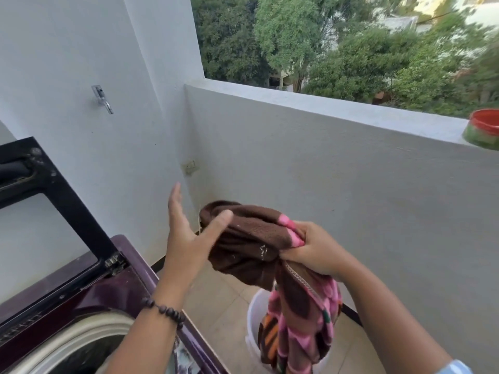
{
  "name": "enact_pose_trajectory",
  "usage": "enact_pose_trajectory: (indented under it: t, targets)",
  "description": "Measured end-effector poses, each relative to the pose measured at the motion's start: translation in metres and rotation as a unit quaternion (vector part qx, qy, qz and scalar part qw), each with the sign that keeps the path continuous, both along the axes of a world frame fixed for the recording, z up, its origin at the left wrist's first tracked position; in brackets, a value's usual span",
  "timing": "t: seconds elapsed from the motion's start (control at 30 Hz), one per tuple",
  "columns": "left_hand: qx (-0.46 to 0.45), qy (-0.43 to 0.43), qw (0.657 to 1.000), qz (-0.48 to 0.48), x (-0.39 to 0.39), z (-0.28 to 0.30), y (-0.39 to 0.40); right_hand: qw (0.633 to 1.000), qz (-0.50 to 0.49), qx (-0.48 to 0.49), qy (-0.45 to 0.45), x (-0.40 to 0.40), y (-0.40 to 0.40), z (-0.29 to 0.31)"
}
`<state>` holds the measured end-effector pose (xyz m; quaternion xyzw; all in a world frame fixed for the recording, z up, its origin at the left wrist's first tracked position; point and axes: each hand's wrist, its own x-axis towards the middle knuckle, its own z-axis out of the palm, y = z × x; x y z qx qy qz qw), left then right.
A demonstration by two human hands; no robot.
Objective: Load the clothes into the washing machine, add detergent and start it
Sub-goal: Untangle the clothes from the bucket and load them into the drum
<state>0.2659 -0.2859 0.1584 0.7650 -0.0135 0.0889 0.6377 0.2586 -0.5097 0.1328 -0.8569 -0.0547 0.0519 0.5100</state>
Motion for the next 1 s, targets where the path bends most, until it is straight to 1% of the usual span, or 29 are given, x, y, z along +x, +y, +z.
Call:
enact_pose_trajectory:
  t: [0.03,0.07,0.1,0.13,0.17,0.2,0.23,0.27,0.3,0.33,0.4,0.47,0.53,0.6,0.67,0.73,0.8,0.87,0.93,1.0]
  targets:
    - [0.082,-0.049,0.995,-0.037,-0.006,0.006,-0.003,0.999,0.014,-0.041,0.006,0.001,-0.002,0.003]
    - [0.177,-0.078,0.977,-0.084,-0.010,0.010,-0.008,0.997,0.033,-0.073,0.012,0.001,-0.002,0.006]
    - [0.291,-0.087,0.943,-0.137,-0.013,0.015,-0.015,0.993,0.057,-0.098,0.018,0.001,0.001,0.009]
    - [0.404,-0.076,0.892,-0.190,-0.016,0.017,-0.023,0.989,0.081,-0.120,0.018,0.001,0.004,0.012]
    - [0.488,-0.046,0.839,-0.236,-0.017,0.018,-0.032,0.985,0.102,-0.138,0.013,0.000,0.008,0.015]
    - [0.534,-0.015,0.801,-0.270,-0.016,0.014,-0.039,0.982,0.116,-0.152,0.004,0.000,0.010,0.018]
    - [0.549,0.009,0.785,-0.286,-0.014,0.009,-0.043,0.979,0.124,-0.162,-0.005,-0.001,0.011,0.019]
    - [0.538,0.019,0.794,-0.283,-0.010,0.005,-0.045,0.978,0.124,-0.168,-0.016,-0.002,0.010,0.021]
    - [0.502,0.023,0.821,-0.272,-0.006,0.003,-0.043,0.980,0.121,-0.158,-0.022,-0.003,0.007,0.022]
    - [0.446,0.028,0.855,-0.263,-0.002,0.001,-0.040,0.985,0.119,-0.124,-0.020,-0.003,0.003,0.022]
    - [0.284,0.040,0.918,-0.275,0.004,-0.004,-0.032,0.992,0.125,0.002,0.014,-0.005,-0.007,0.019]
    - [0.138,0.023,0.951,-0.277,0.004,-0.007,-0.028,0.981,0.127,0.142,0.047,-0.008,-0.013,0.013]
    - [0.030,0.000,0.966,-0.256,0.002,-0.009,-0.030,0.967,0.115,0.220,0.054,-0.011,-0.014,0.002]
    - [-0.075,-0.007,0.975,-0.211,0.003,-0.009,-0.031,0.962,0.120,0.238,0.054,-0.013,-0.010,-0.012]
    - [-0.177,-0.001,0.973,-0.148,0.005,-0.006,-0.033,0.960,0.129,0.241,0.067,-0.016,-0.004,-0.025]
    - [-0.264,0.004,0.961,-0.081,0.007,-0.003,-0.038,0.957,0.126,0.250,0.073,-0.018,0.001,-0.034]
    - [-0.337,0.005,0.941,-0.026,0.007,-0.001,-0.044,0.954,0.119,0.267,0.071,-0.019,0.006,-0.037]
    - [-0.379,0.008,0.926,0.008,0.006,-0.004,-0.050,0.951,0.104,0.283,0.070,-0.018,0.013,-0.039]
    - [-0.400,0.015,0.916,0.022,0.004,-0.009,-0.056,0.949,0.078,0.300,0.062,-0.017,0.018,-0.040]
    - [-0.387,0.019,0.922,0.022,0.001,-0.017,-0.056,0.946,0.041,0.317,0.056,-0.016,0.020,-0.038]
